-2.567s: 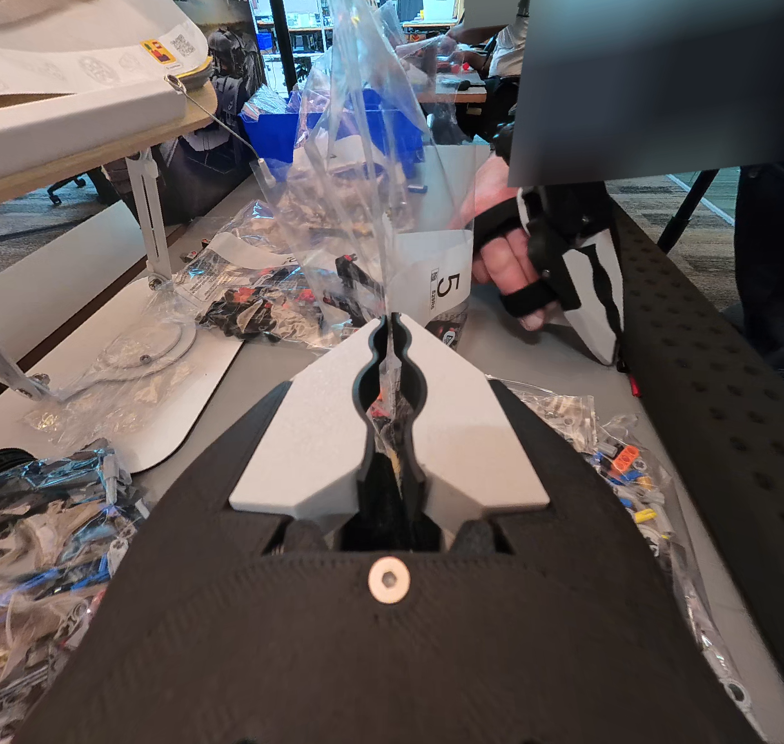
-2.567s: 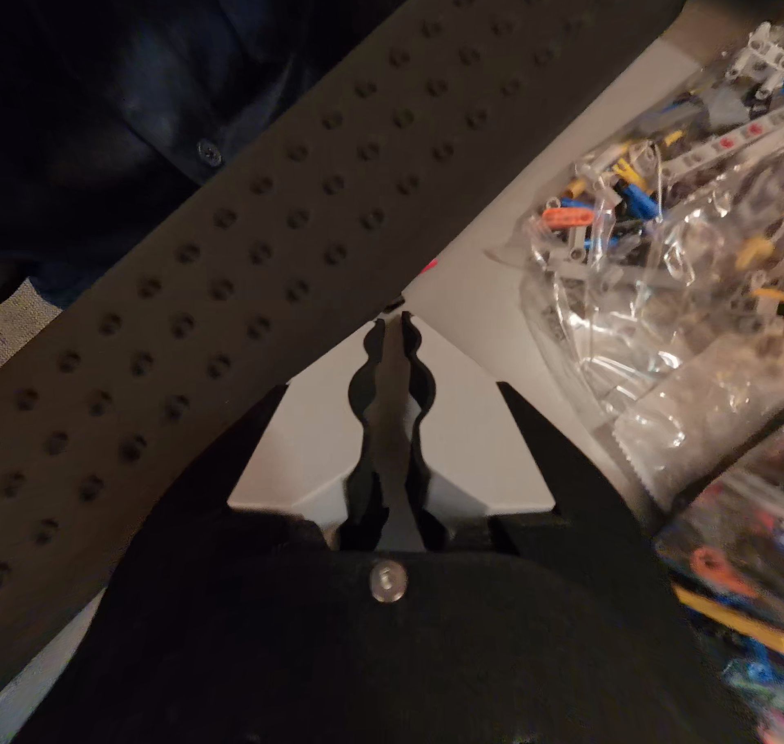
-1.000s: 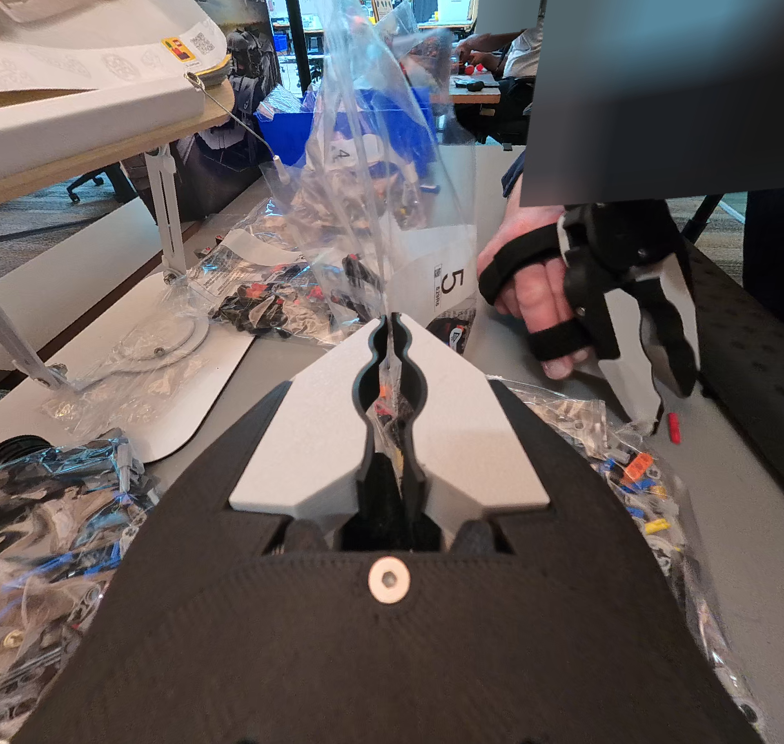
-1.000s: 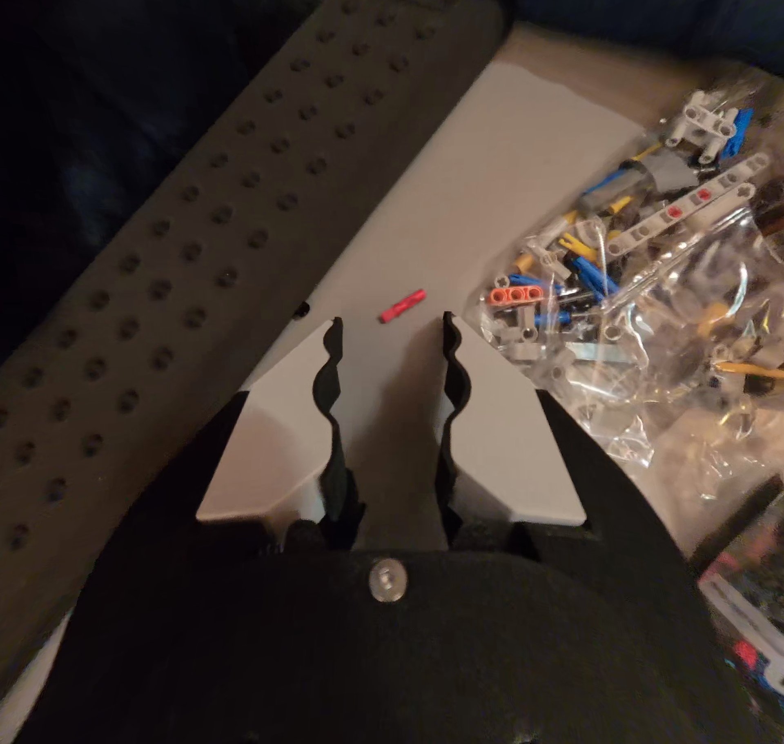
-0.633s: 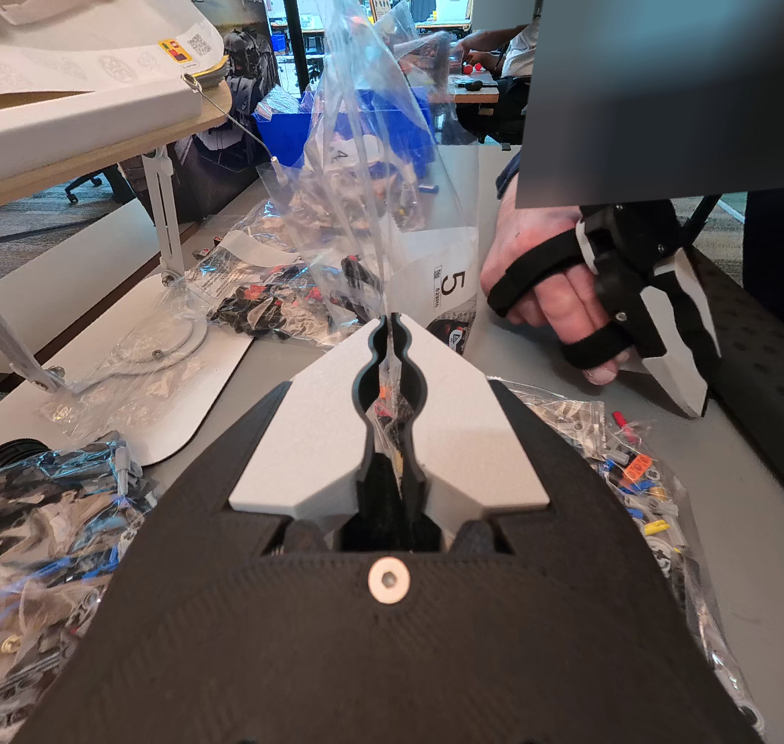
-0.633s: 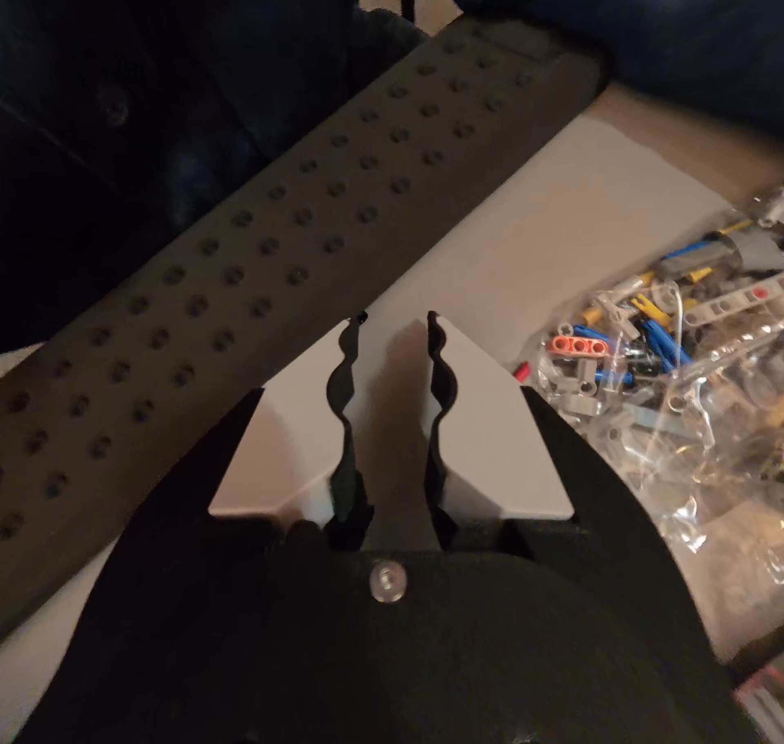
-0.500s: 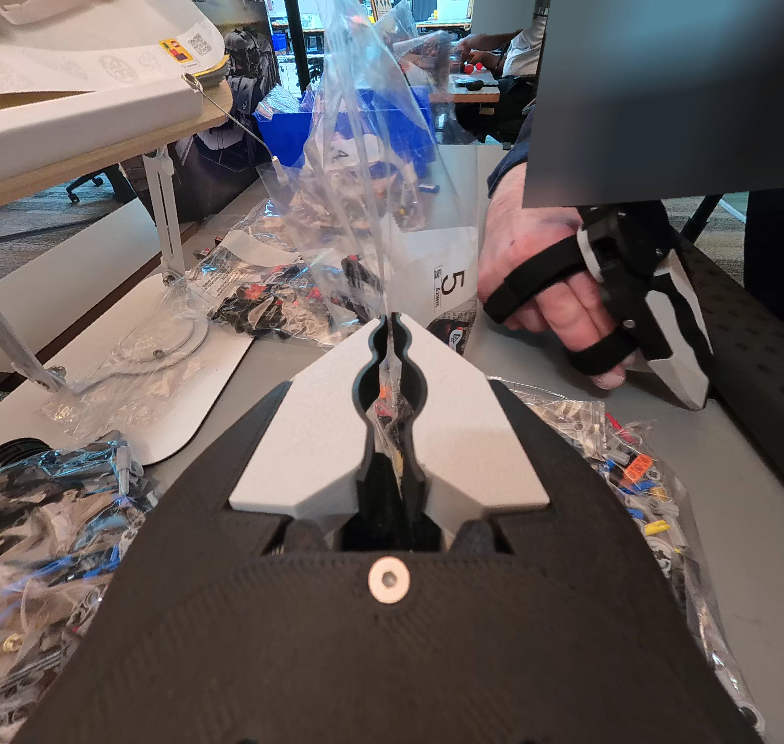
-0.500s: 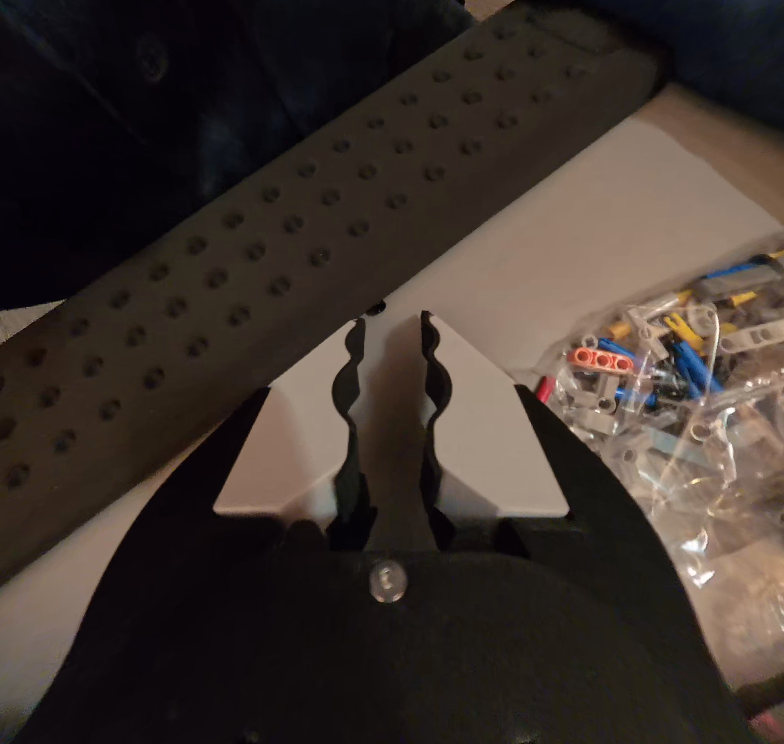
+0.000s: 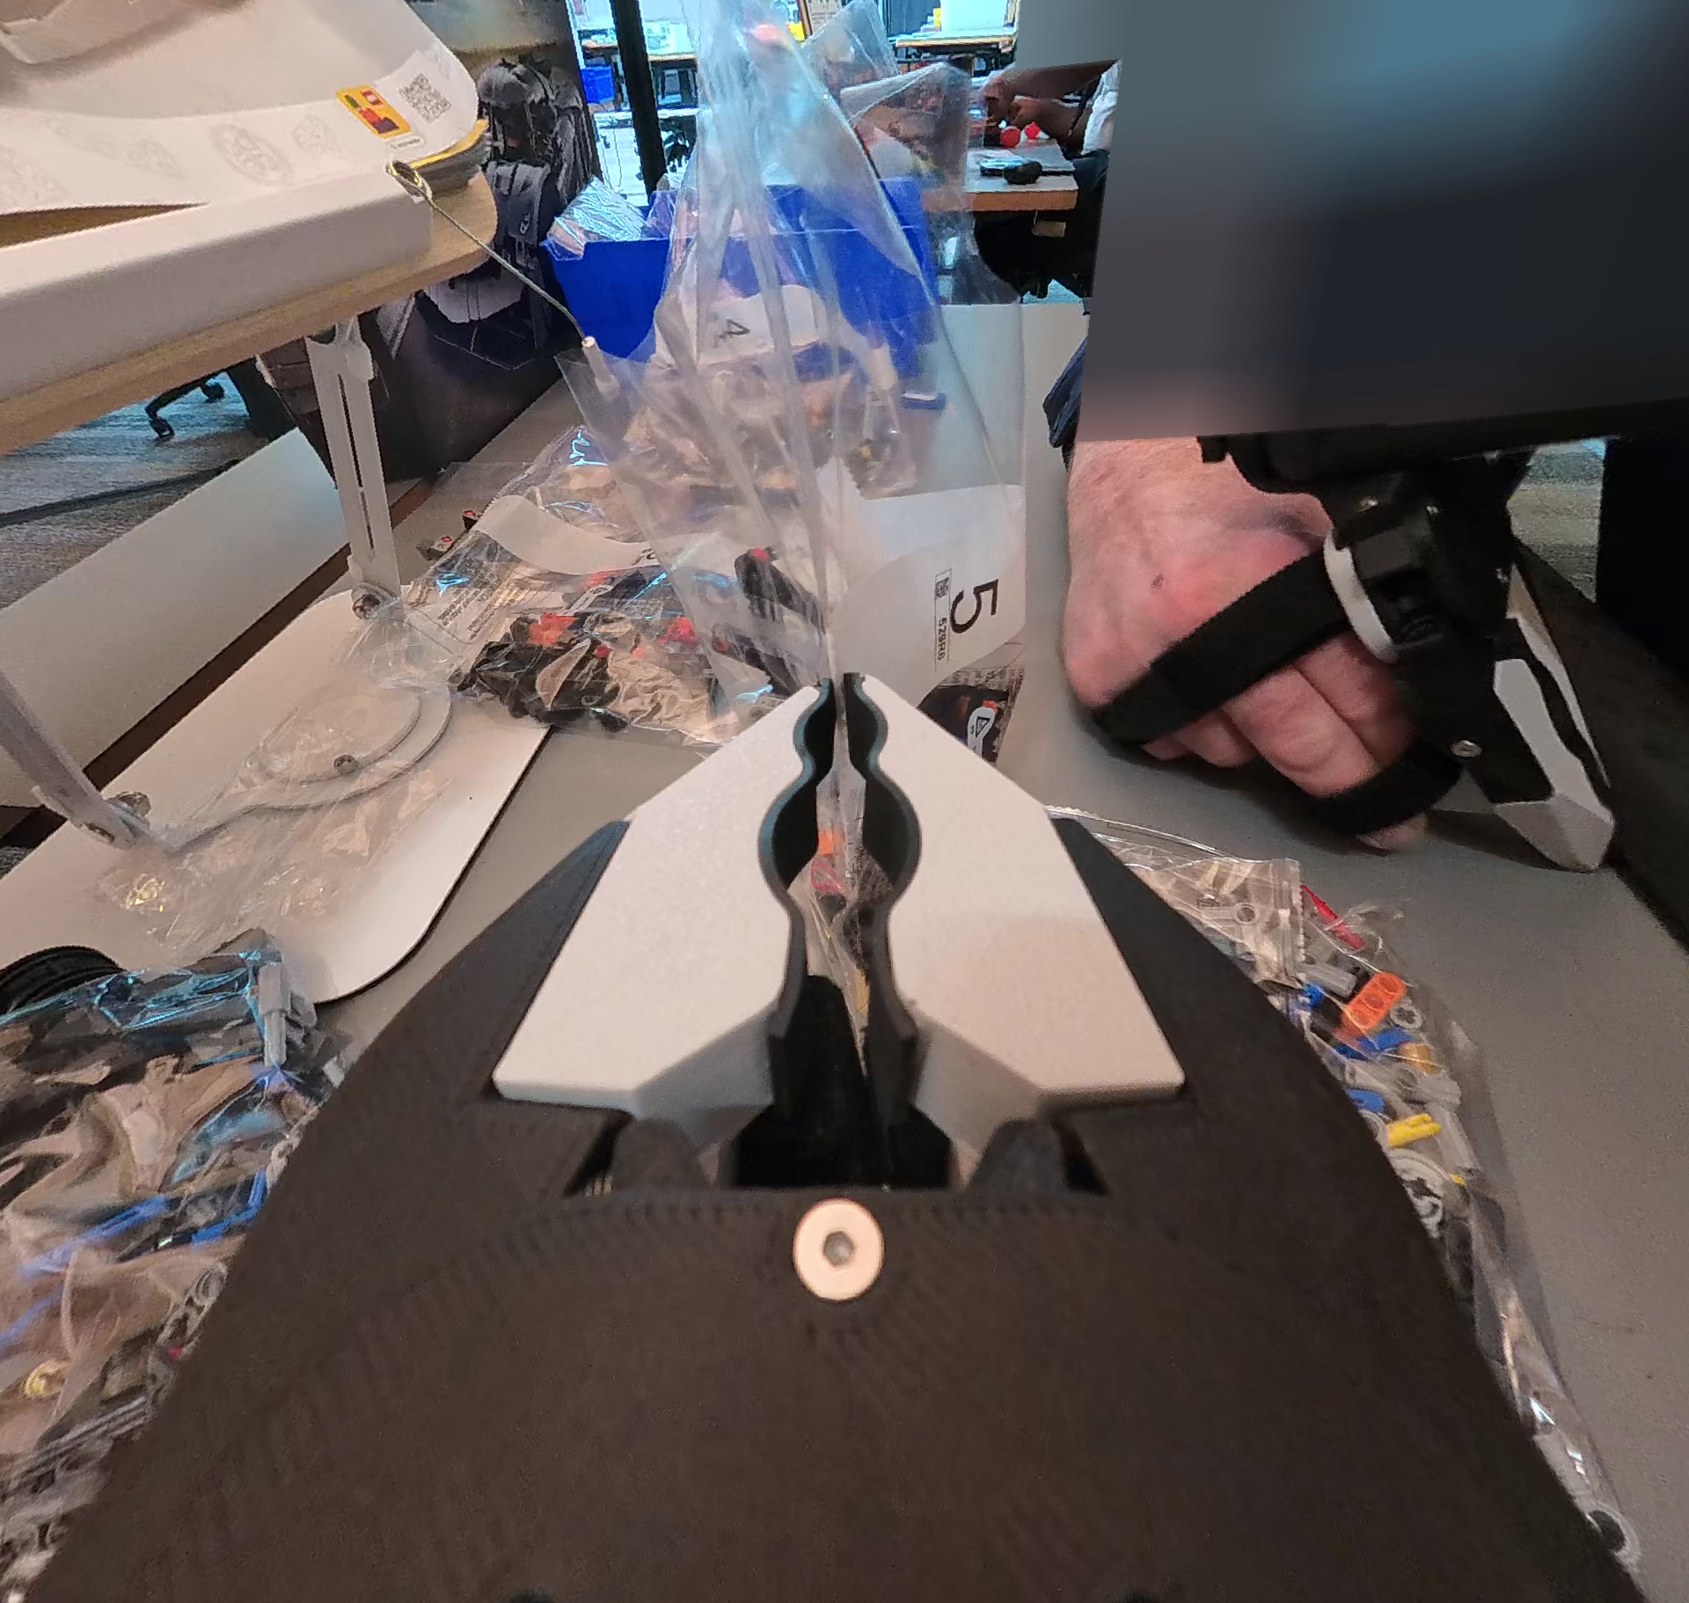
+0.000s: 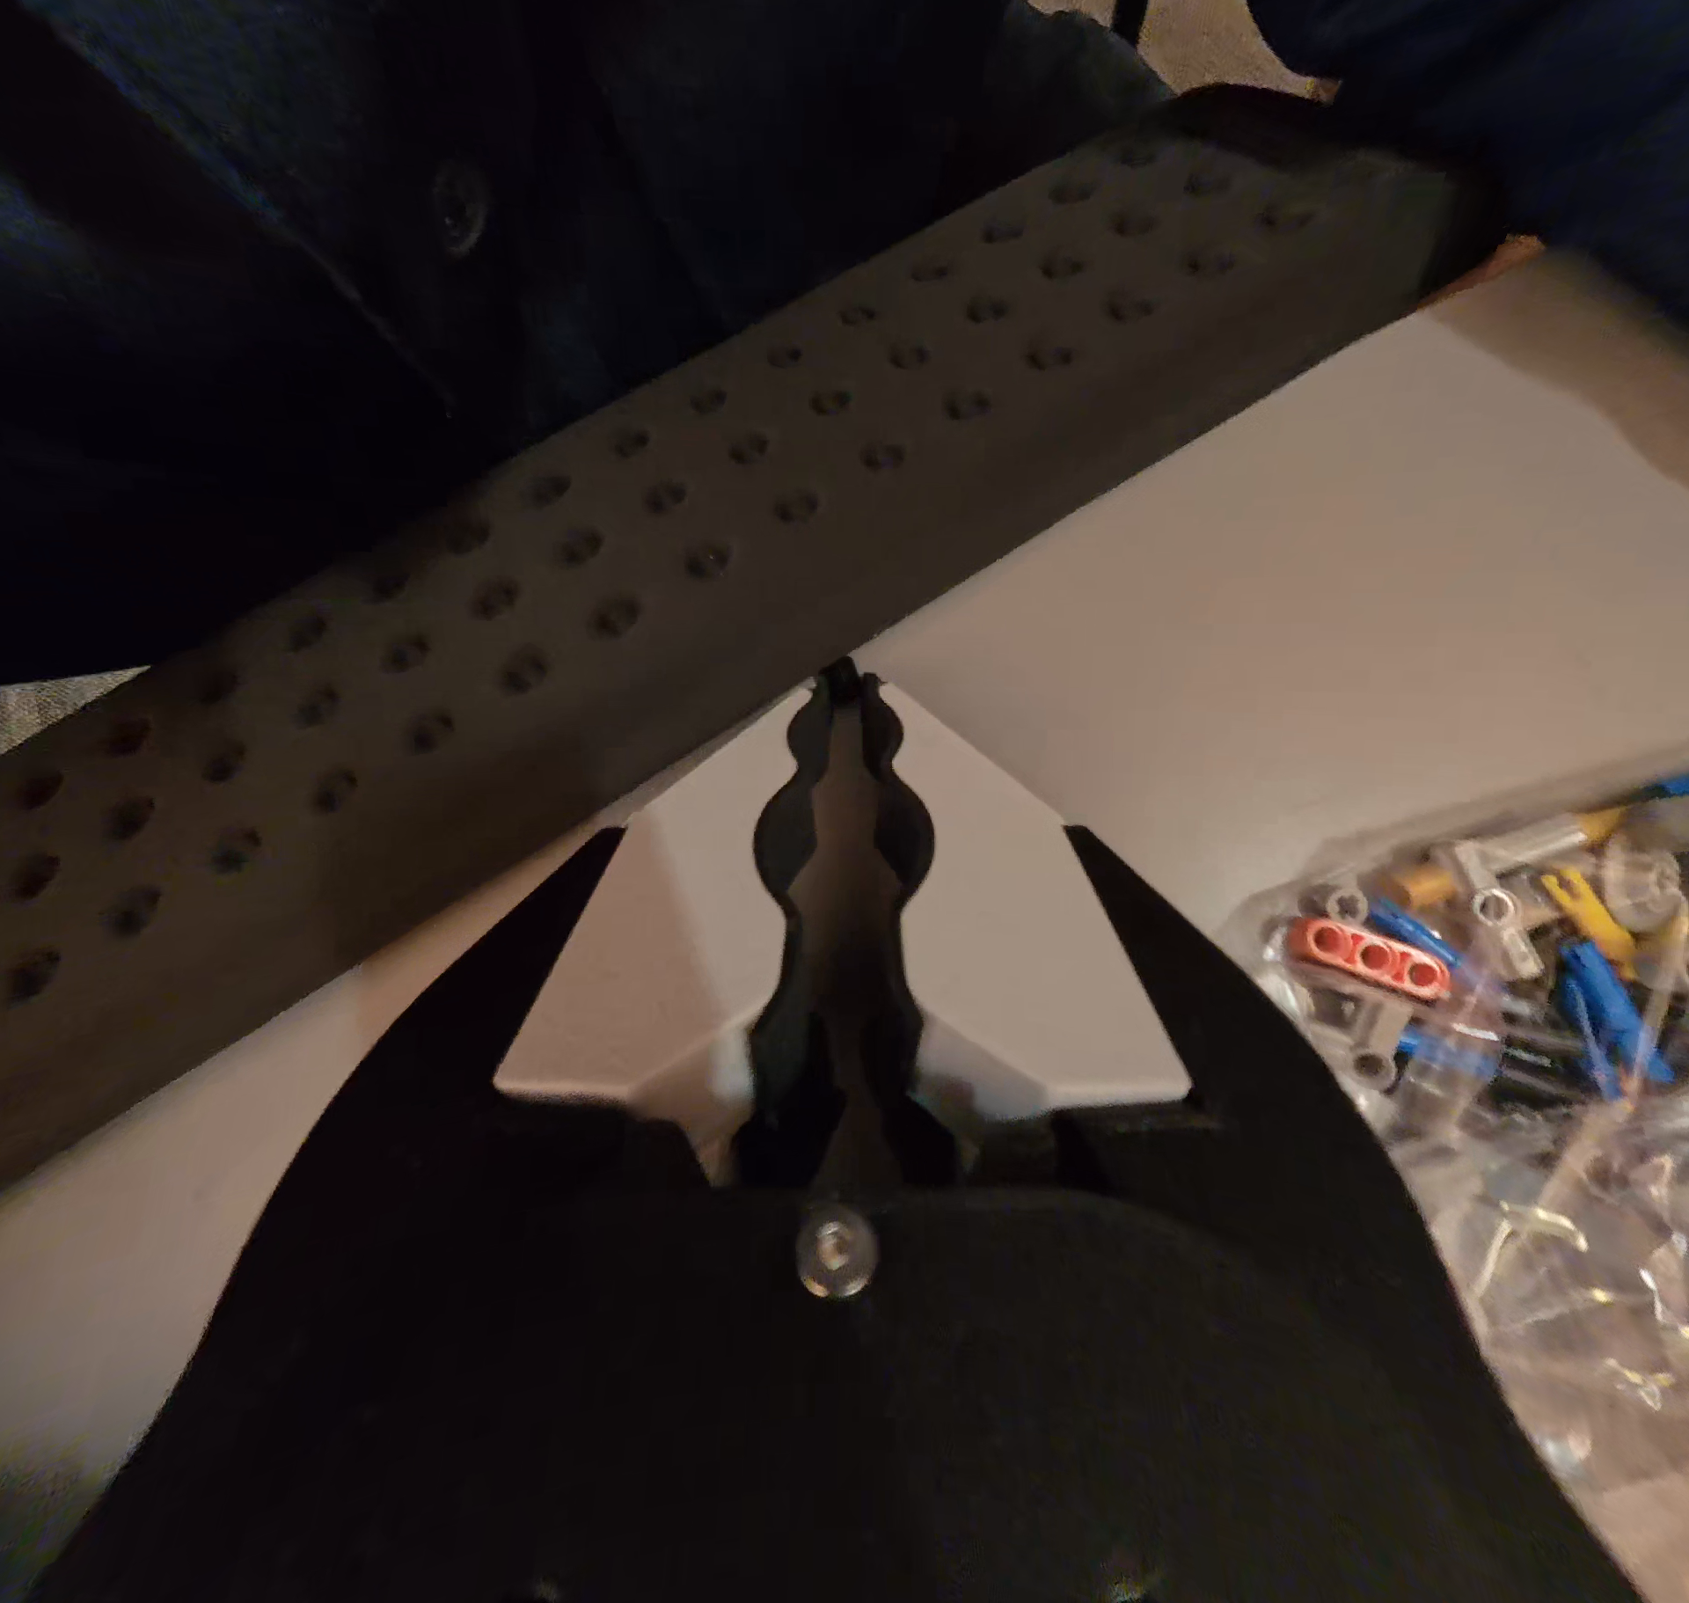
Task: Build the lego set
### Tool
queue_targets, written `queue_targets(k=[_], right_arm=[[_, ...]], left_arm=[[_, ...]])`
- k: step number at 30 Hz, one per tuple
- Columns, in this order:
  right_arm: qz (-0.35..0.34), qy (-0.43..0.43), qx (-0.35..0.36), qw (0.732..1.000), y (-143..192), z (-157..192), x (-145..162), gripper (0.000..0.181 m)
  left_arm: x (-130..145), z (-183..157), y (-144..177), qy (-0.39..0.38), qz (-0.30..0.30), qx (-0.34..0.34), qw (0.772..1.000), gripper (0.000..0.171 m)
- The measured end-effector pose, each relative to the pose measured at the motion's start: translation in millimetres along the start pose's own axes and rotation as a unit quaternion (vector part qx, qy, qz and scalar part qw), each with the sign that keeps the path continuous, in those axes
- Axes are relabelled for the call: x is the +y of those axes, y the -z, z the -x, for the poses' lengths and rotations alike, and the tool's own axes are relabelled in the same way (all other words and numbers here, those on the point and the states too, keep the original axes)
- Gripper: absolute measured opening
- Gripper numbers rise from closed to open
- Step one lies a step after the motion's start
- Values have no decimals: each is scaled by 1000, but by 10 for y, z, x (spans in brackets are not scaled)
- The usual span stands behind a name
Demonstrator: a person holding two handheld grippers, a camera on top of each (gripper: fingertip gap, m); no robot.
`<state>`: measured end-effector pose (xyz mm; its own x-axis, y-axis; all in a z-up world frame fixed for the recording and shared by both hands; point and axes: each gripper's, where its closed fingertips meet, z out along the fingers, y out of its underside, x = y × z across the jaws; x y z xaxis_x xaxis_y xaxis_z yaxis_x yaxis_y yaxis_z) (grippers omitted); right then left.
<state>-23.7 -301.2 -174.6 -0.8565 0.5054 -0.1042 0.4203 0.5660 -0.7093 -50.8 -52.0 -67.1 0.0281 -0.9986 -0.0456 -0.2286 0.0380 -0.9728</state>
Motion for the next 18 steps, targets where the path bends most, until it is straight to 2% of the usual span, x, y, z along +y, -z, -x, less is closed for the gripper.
queue_targets(k=[5,10,15,18], right_arm=[[29,-26,51,998,247,-133,185,4],[54,-72,112,990,710,-45,368,4],[57,-132,195,970,1165,82,542,4],[73,-162,262,949,1458,57,607,4]], left_arm=[[0,0,2,0,0,0,1000,1],[-4,-4,-5,0,-1,1,1000,1],[-5,0,-3,2,-3,1,1000,1],[0,15,11,3,-4,-2,1000,1]])
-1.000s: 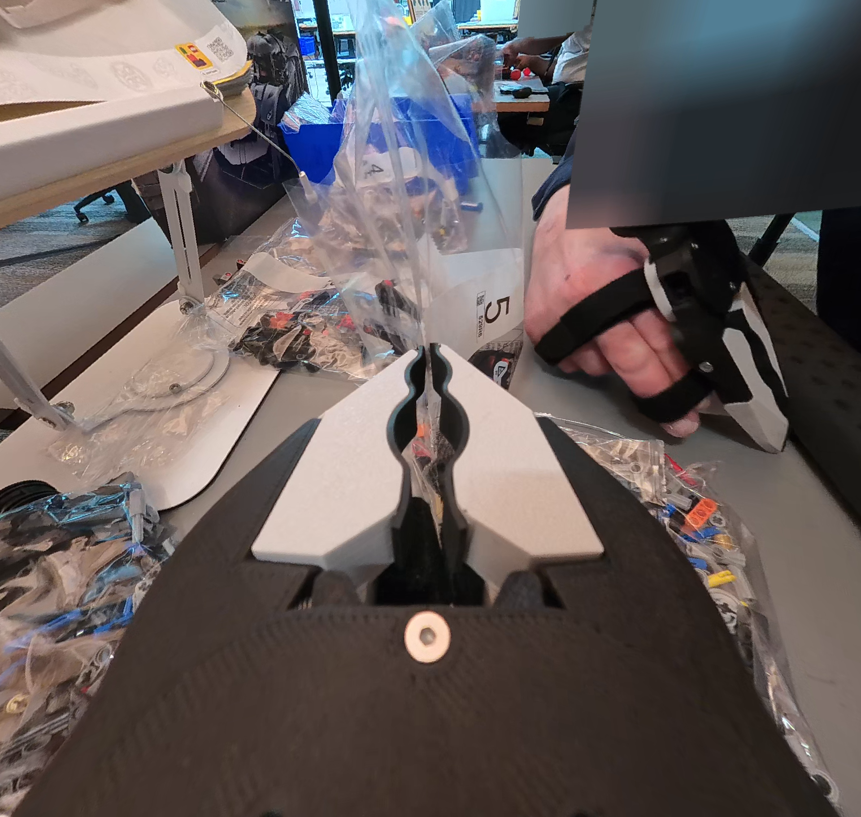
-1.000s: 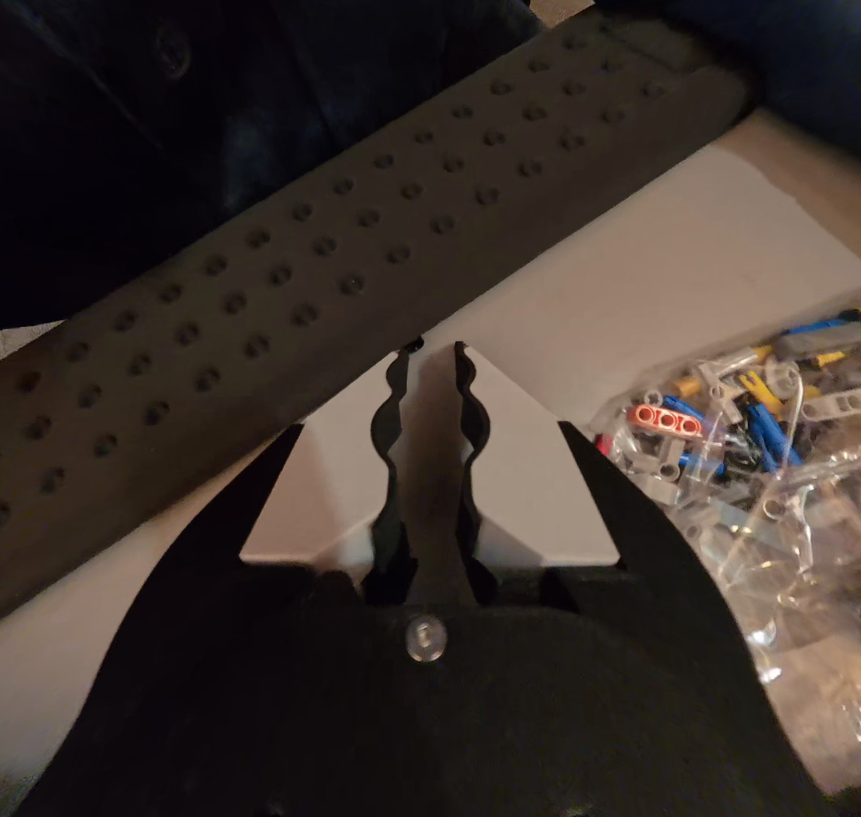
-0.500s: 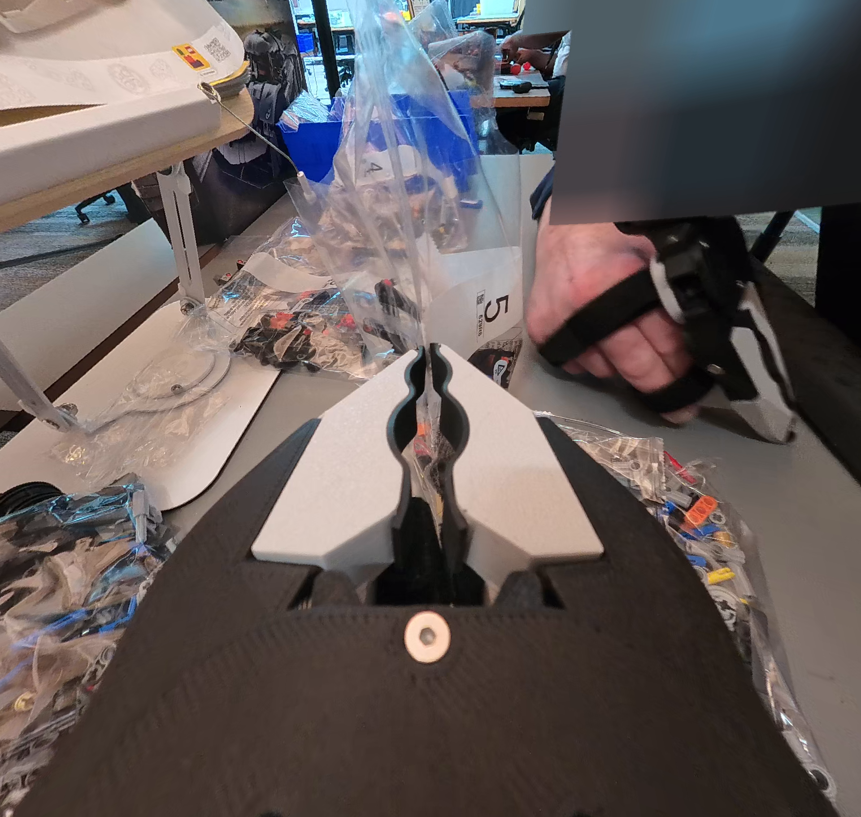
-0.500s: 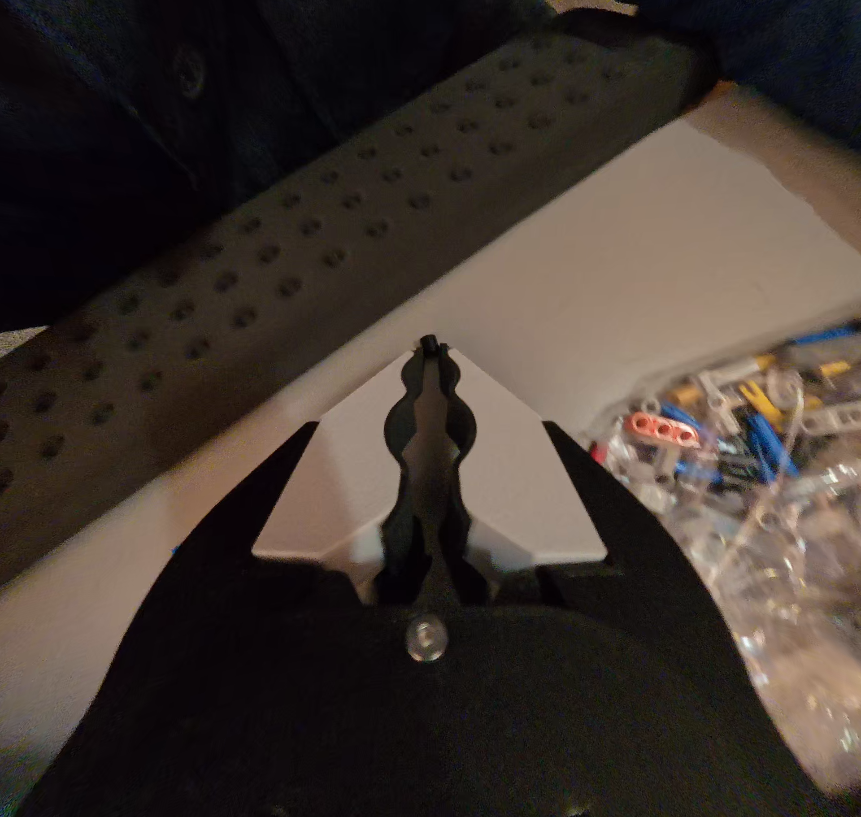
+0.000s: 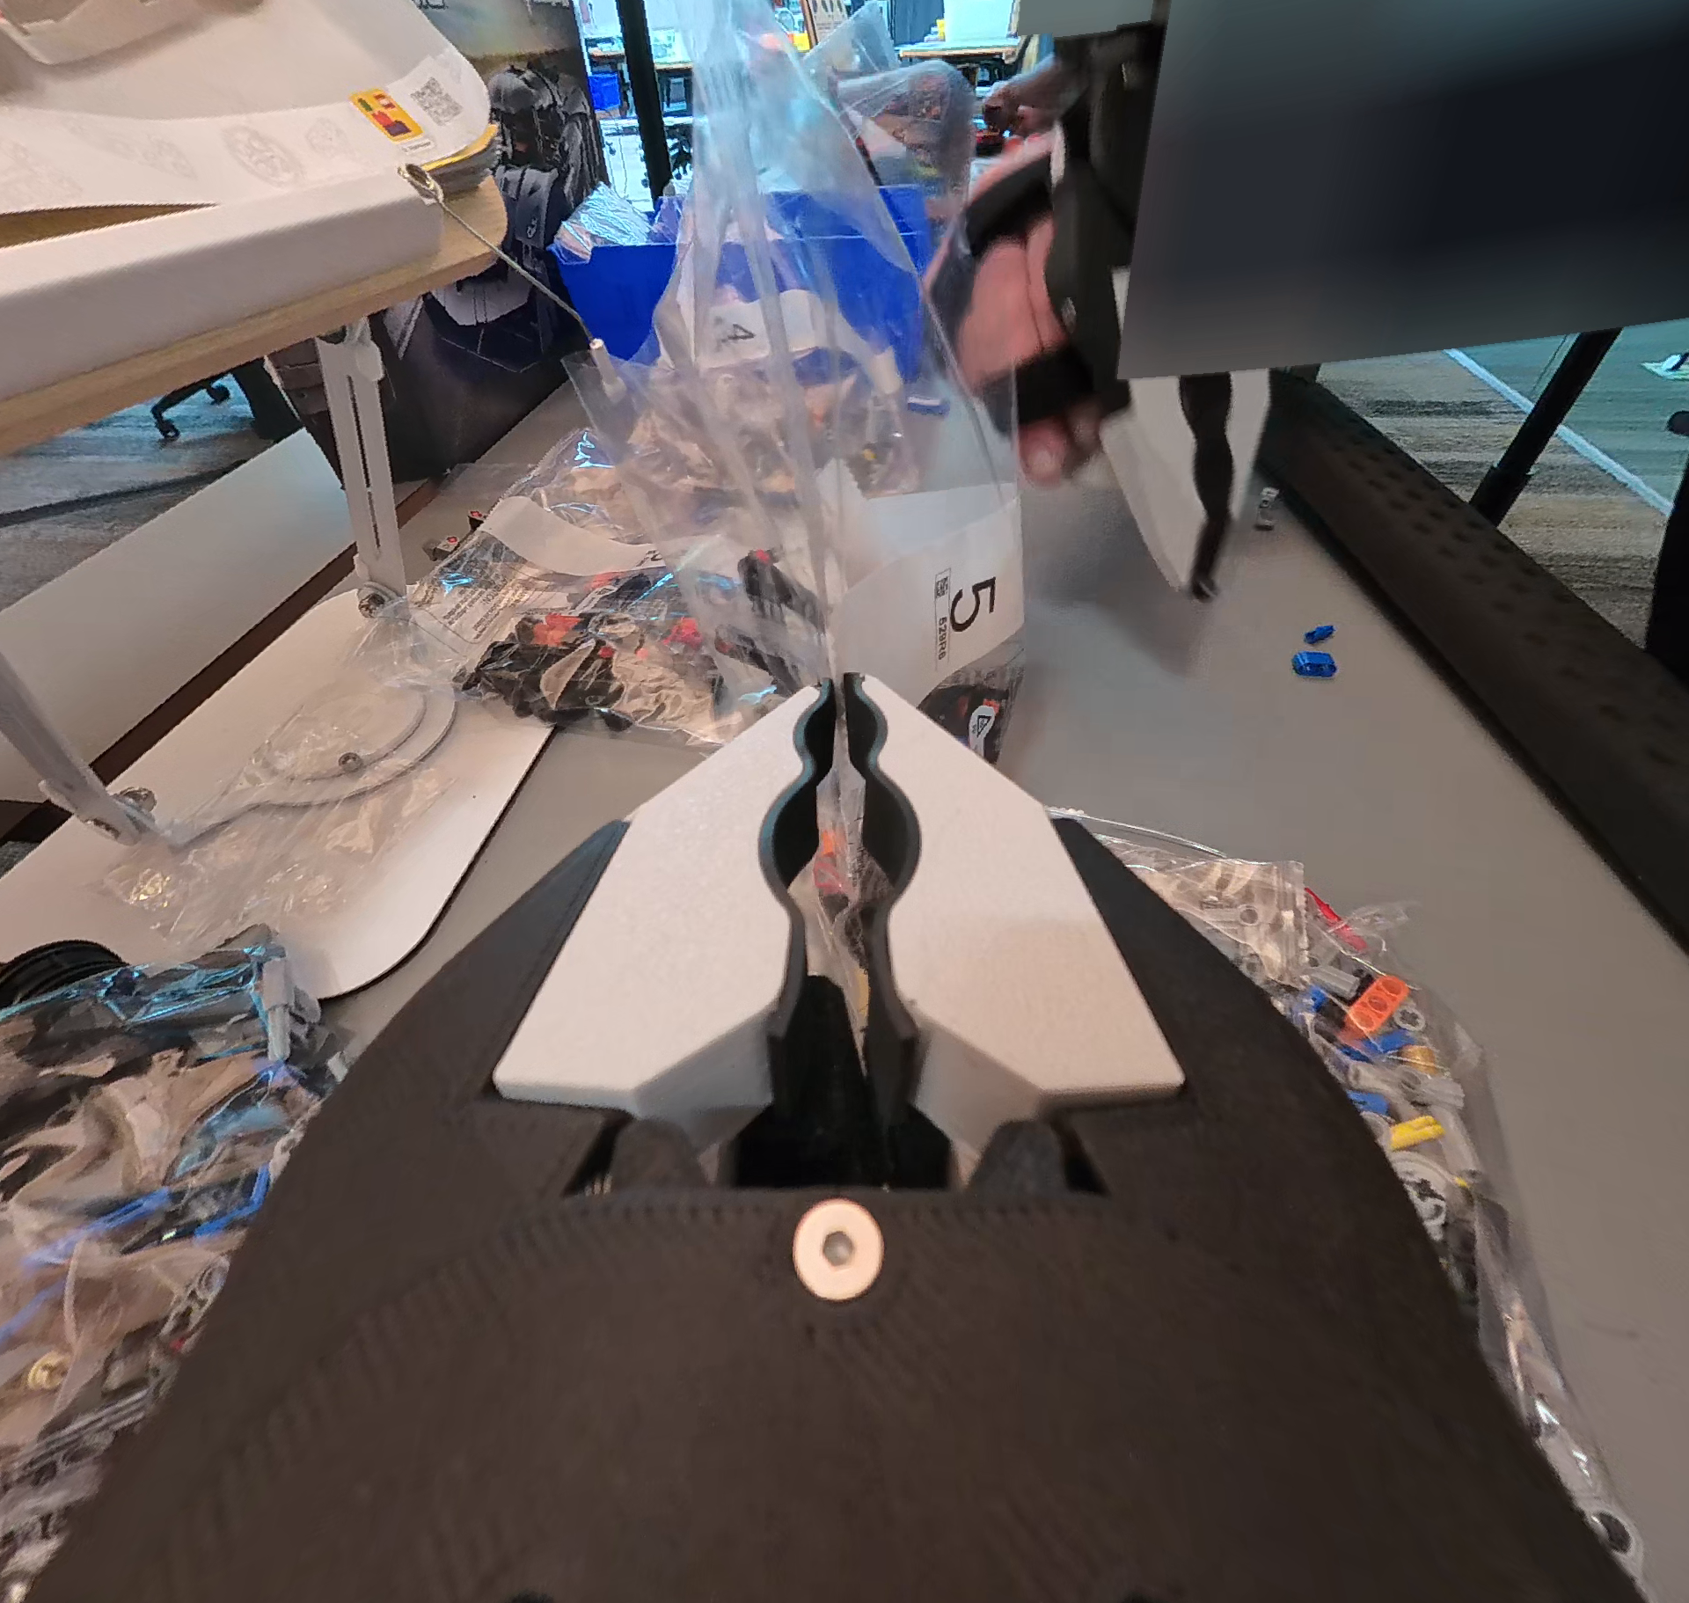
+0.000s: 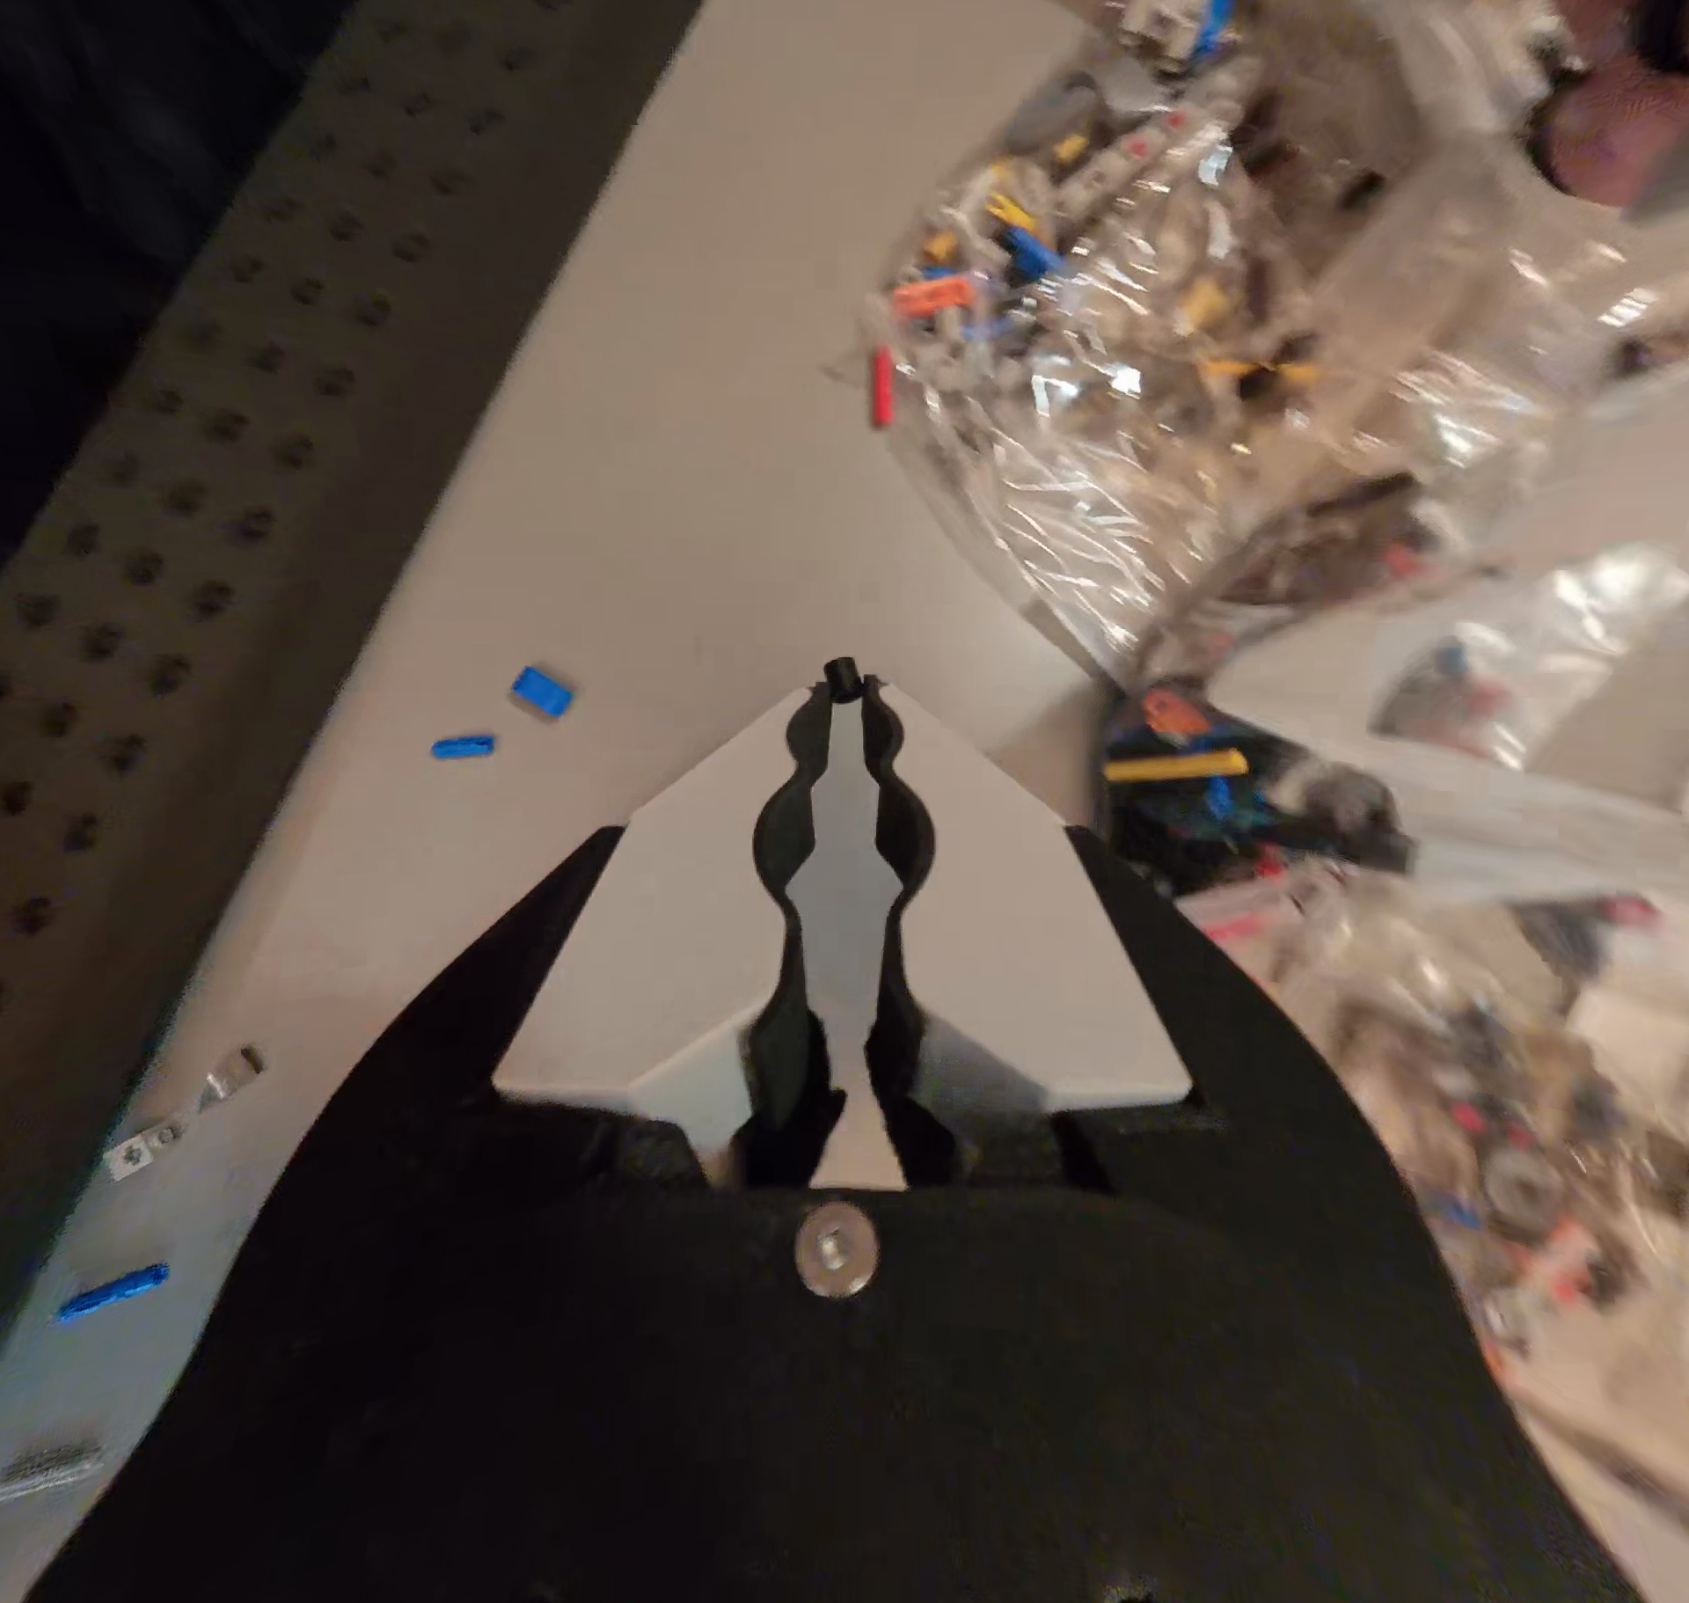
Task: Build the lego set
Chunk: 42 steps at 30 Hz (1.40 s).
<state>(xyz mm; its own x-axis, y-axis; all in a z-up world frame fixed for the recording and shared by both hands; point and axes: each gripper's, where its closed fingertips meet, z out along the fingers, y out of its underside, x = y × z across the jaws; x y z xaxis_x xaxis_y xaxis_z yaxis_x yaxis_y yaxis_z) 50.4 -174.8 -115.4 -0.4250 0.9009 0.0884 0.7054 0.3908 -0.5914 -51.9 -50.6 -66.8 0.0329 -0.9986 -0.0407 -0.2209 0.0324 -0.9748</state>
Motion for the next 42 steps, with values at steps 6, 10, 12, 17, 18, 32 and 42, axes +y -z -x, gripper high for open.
queue_targets(k=[6,10,12,17,18,32,42], right_arm=[[-60,-67,147,985,597,-595,-184,4],[-81,-95,197,972,754,-911,-320,4],[-104,-98,206,968,832,-1009,-442,4],[-130,-116,265,948,1302,-1290,-477,4],[-136,-128,274,944,1376,-1353,-465,4],[-43,-178,214,960,794,-1535,-340,23],[33,-222,114,968,806,-232,223,45]], left_arm=[[6,26,29,7,-7,-2,1000,1],[0,10,29,5,-7,1,1000,1],[3,3,33,4,-7,2,1000,1],[0,1,44,3,-8,4,1000,0],[-3,-5,39,3,-9,6,1000,0],[-7,-7,54,-1,-14,7,1000,0],[-6,-7,44,0,-12,8,1000,0]])
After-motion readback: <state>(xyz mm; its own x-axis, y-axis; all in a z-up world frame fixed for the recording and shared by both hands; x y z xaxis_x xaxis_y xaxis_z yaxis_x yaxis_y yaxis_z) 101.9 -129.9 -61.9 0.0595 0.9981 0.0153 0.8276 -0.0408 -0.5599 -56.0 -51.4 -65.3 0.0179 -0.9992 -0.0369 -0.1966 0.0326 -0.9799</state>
